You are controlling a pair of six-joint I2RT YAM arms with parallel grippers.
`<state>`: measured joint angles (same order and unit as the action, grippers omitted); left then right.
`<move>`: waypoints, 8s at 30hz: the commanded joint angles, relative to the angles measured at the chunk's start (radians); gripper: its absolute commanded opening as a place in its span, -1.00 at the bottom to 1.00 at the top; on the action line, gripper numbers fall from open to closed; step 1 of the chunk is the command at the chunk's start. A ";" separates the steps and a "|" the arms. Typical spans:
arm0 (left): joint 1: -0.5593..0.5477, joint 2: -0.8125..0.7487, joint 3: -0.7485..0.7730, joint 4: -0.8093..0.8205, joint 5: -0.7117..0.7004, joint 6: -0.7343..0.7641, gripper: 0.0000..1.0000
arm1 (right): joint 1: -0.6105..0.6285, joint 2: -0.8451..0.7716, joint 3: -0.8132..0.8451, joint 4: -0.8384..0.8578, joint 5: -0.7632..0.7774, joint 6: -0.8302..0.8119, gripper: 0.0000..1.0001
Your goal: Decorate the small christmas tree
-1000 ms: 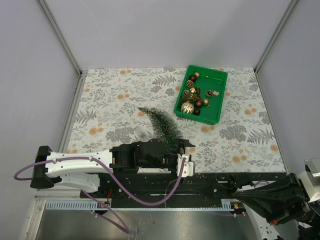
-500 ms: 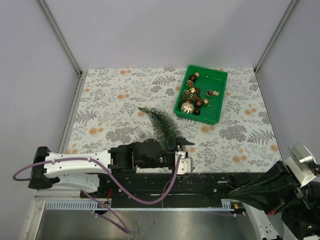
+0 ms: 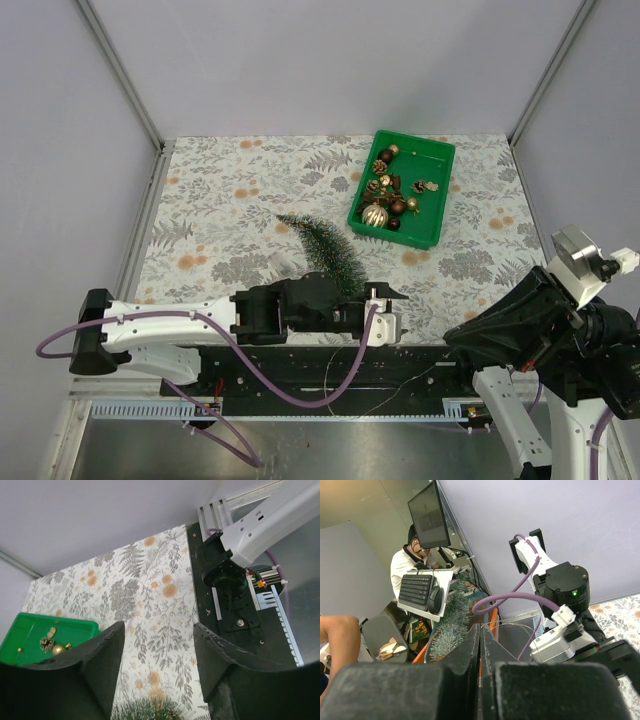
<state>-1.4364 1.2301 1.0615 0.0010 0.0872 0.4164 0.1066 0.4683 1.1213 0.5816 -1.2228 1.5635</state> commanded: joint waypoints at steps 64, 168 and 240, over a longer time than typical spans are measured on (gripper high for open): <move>0.616 -0.773 -0.420 -0.133 0.233 -0.406 -0.95 | 0.714 1.349 1.293 -1.008 -0.009 -1.212 -1.00; 0.824 -0.775 -0.477 -0.081 0.115 -0.706 -0.88 | 1.417 0.736 -0.469 -0.192 1.577 -1.333 0.71; 0.857 -0.819 -0.574 -0.067 0.098 -0.783 -0.85 | 1.136 0.912 0.679 -1.038 1.389 -1.886 -1.00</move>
<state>-0.5911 0.4267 0.4900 -0.1184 0.1944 -0.3489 1.3220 1.3098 1.6493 -0.3832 0.3618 -0.3183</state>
